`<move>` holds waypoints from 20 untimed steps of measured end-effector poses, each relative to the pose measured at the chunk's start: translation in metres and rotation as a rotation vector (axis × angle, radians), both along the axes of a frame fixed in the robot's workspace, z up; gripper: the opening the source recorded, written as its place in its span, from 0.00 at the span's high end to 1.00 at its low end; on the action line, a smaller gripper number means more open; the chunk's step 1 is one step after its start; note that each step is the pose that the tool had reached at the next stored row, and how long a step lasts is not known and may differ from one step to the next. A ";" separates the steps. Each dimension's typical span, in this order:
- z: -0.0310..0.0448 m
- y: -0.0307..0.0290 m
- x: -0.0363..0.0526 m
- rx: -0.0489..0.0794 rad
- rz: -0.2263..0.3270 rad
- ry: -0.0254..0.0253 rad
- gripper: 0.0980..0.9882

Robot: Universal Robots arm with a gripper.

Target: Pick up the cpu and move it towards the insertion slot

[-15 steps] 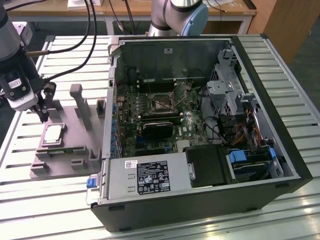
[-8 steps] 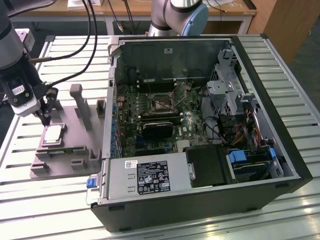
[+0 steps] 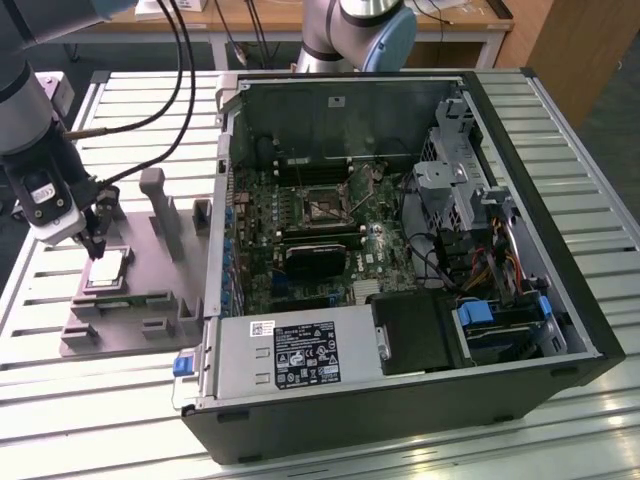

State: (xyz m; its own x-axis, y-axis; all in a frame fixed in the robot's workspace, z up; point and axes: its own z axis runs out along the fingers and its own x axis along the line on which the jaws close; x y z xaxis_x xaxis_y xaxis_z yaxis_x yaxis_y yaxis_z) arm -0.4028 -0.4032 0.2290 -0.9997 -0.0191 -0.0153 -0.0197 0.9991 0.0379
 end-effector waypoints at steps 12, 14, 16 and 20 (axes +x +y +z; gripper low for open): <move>-0.0219 0.0000 -0.0043 0.000 0.000 -0.0097 1.00; -0.0250 0.0003 -0.0047 0.000 0.000 -0.0107 1.00; -0.0270 0.0011 -0.0052 0.000 0.000 -0.0108 1.00; -0.0312 0.0026 -0.0066 0.000 0.000 -0.0113 1.00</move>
State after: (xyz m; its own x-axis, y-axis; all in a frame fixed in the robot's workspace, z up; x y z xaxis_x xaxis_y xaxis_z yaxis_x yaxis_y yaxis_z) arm -0.4095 -0.4006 0.1977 -0.9995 -0.0191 -0.0266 -0.0201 0.9991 0.0377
